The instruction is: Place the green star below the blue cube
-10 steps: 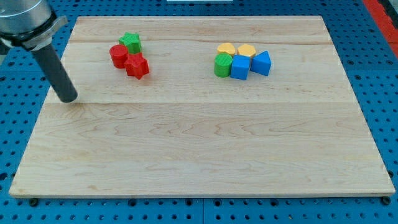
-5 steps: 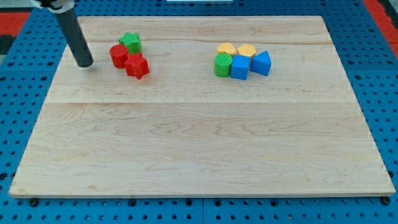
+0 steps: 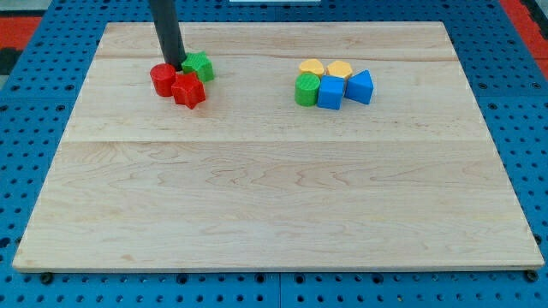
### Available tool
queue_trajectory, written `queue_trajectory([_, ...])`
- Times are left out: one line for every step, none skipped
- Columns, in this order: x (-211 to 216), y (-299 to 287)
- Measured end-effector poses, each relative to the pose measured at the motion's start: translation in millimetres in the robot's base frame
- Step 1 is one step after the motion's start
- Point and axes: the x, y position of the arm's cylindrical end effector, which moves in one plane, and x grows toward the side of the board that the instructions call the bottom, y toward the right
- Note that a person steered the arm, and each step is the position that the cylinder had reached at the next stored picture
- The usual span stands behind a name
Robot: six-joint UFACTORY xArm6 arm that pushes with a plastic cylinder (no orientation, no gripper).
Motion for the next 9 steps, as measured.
queue_trajectory([-6,25])
queue_trajectory([-11,49])
queue_trajectory([12,54])
queue_trajectory([-1,58])
queue_trajectory([-18,83])
queue_trajectory([-10,103])
queue_trajectory([6,106])
queue_trajectory([25,106])
queue_trajectory([29,106])
